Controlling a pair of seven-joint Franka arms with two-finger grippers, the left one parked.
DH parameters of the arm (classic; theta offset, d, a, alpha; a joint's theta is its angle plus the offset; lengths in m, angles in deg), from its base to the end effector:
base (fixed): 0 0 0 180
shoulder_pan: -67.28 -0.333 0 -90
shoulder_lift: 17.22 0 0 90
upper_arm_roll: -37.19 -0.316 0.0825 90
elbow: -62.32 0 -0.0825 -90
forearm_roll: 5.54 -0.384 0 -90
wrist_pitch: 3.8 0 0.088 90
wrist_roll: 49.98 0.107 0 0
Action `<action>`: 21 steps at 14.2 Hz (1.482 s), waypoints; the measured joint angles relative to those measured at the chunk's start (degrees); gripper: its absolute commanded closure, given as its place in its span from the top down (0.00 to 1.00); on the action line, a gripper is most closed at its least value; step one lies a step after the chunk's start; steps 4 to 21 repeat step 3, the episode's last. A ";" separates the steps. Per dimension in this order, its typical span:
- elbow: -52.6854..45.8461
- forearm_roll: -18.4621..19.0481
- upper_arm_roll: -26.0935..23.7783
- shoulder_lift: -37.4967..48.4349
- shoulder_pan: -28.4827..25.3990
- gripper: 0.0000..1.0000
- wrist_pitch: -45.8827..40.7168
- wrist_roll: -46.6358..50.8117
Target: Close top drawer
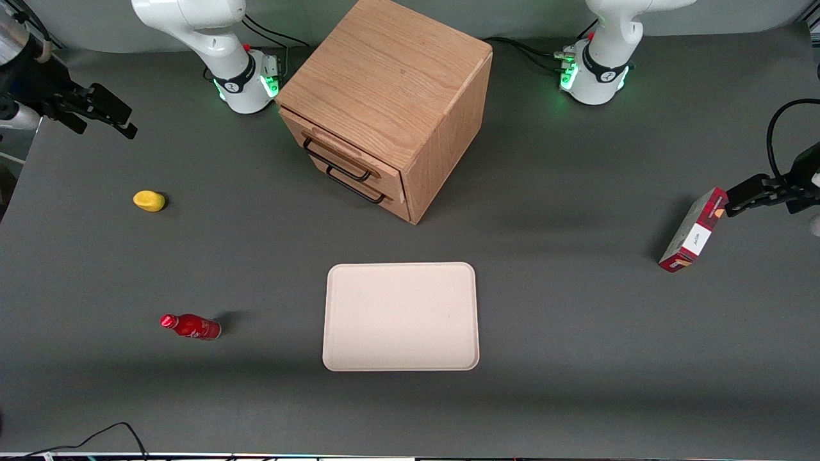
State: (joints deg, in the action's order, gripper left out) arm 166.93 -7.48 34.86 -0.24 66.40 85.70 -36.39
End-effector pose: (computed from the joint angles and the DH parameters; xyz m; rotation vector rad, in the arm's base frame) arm 0.4573 0.0323 0.6534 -3.1019 0.2829 -0.0450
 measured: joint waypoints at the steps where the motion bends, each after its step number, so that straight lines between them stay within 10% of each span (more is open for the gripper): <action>1: -0.02 0.00 0.13 0.02 0.00 1.00 0.33 0.00; 21: -0.87 0.18 0.34 -0.34 0.01 1.00 0.46 0.00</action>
